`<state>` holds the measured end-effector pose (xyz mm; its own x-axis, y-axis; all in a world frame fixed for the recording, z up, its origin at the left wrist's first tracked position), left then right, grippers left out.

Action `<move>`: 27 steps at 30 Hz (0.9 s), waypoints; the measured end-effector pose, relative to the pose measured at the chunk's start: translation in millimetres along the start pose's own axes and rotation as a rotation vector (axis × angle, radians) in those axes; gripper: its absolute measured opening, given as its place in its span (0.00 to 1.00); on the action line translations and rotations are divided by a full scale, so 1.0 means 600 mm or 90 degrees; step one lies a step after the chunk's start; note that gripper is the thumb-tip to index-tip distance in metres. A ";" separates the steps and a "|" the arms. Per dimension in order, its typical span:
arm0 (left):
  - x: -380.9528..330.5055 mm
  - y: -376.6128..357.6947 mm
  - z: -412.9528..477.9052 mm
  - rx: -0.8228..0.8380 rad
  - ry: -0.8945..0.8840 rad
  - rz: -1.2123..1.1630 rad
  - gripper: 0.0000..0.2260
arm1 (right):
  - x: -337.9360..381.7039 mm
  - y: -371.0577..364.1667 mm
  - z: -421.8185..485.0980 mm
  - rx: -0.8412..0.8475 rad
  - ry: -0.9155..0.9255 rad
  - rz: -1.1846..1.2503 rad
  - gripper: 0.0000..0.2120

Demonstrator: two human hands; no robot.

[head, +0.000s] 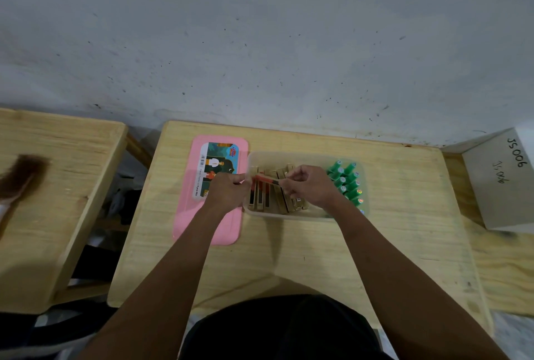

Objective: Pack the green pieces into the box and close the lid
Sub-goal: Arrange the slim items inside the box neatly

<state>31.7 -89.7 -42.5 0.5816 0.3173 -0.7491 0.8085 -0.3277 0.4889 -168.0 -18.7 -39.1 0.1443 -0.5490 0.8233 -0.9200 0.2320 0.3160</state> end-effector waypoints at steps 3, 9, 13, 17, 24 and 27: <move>0.001 0.000 0.000 0.000 0.000 -0.002 0.17 | 0.000 0.003 0.006 -0.054 0.014 -0.018 0.15; 0.000 -0.002 0.000 -0.004 -0.006 0.003 0.17 | 0.010 0.008 0.015 -0.074 0.012 -0.048 0.10; 0.002 -0.002 0.000 -0.001 -0.009 -0.006 0.17 | 0.010 0.004 0.015 -0.058 0.008 -0.035 0.05; 0.001 -0.001 -0.002 0.005 -0.002 -0.006 0.16 | 0.007 0.008 0.013 -0.087 -0.031 -0.002 0.10; 0.003 -0.002 0.001 0.002 0.004 -0.012 0.17 | -0.006 -0.010 0.003 -0.070 -0.096 0.131 0.07; 0.004 -0.004 0.001 0.002 0.009 -0.017 0.17 | -0.013 -0.044 0.005 -0.038 -0.061 -0.055 0.07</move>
<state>31.1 -88.9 -45.7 0.5606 0.3388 -0.7556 0.8237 -0.3218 0.4668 -146.0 -22.9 -55.0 0.1848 -0.6422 0.7439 -0.8816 0.2261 0.4143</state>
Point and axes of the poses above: each hand's wrist, its own z-axis towards the middle knuckle, its own y-axis out of the back of the hand, x = y × z, the point moved 4 cm from there along z, towards the middle knuckle, and after that the axes turned 8 degrees about -x, right-handed, at the moved point
